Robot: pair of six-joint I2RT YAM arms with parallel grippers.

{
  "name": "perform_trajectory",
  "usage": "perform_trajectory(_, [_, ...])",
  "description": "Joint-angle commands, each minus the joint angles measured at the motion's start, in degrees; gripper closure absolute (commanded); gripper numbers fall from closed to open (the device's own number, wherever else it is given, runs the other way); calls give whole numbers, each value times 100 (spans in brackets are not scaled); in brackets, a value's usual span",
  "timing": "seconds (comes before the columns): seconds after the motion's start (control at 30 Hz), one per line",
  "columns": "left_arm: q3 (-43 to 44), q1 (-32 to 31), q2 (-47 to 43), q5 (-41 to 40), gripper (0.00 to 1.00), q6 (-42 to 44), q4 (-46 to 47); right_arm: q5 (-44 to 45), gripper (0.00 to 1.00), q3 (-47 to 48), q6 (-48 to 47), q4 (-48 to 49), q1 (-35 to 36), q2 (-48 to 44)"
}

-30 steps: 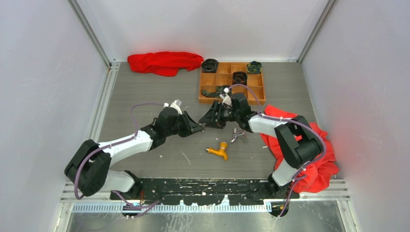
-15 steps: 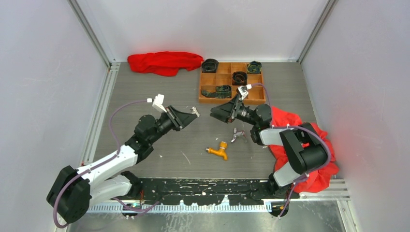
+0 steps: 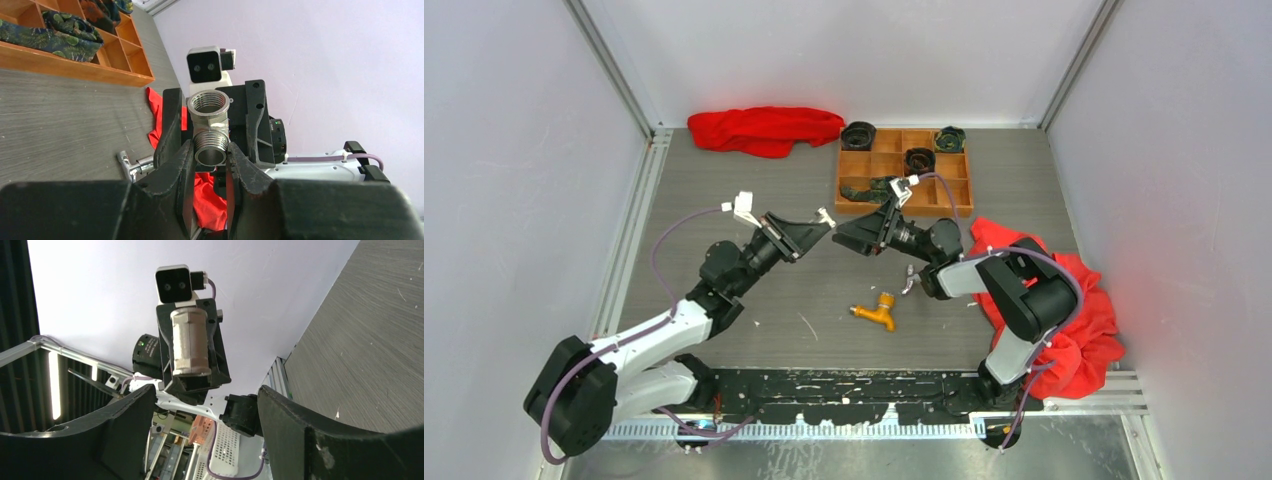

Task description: Install the water faucets

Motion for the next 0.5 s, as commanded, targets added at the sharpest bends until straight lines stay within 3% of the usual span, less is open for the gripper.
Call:
perform_trajectory(0.0, [-29,22,-245,-133,100,-25,466,187,24,379,42,1075,110,81])
perform_trajectory(0.47, [-151,17,-496,-181,100,17,205,367,48,644,133,1078,164,225])
